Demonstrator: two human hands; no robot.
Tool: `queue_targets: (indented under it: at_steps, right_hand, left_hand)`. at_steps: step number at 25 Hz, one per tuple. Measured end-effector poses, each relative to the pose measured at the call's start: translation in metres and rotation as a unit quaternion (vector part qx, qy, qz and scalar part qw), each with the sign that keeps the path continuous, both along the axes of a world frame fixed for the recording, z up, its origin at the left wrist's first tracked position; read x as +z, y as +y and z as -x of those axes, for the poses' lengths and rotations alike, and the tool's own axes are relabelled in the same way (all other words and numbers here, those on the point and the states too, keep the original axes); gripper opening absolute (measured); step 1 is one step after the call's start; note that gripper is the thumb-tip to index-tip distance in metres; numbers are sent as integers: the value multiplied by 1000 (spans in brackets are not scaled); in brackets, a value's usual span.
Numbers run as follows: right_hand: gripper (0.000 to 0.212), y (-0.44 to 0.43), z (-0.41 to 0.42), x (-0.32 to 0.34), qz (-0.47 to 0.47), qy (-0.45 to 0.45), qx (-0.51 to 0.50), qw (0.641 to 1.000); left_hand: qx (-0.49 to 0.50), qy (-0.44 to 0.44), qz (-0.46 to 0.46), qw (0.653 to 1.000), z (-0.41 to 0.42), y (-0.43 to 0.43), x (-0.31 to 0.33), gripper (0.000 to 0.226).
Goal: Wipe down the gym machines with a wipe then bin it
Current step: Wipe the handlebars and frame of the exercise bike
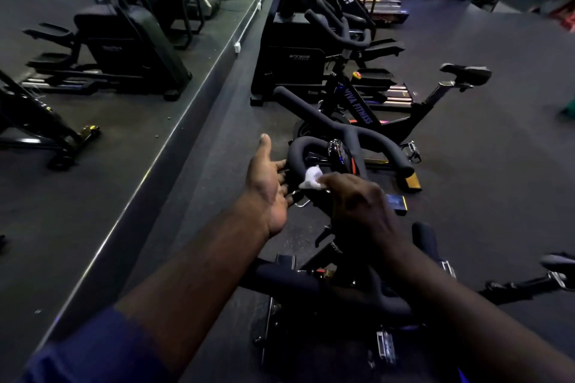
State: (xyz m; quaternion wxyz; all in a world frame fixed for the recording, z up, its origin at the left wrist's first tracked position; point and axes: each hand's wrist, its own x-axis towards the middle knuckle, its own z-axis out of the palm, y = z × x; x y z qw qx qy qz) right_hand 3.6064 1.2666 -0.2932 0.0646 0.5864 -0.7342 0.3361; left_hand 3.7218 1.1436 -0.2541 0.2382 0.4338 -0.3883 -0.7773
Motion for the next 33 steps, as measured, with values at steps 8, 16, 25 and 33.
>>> queue_targets:
  at_steps: [8,16,25,33]
  right_hand:
    - [29,65,85,-42,-60,67,189,978]
    - [29,69,110,-42,-85,-53,130,986]
    - [18,59,111,-51,-89,-52,205,973]
    - [14,27,124,-23,31,-166,218,961]
  left_hand:
    - [49,-101,78,991,51,3,26,31]
    - [140,-410,299,850,101,-15,-17,25]
    - [153,-447,412,779,100,4,-9,33]
    - [159,-456,445,754,98,0,-16,33]
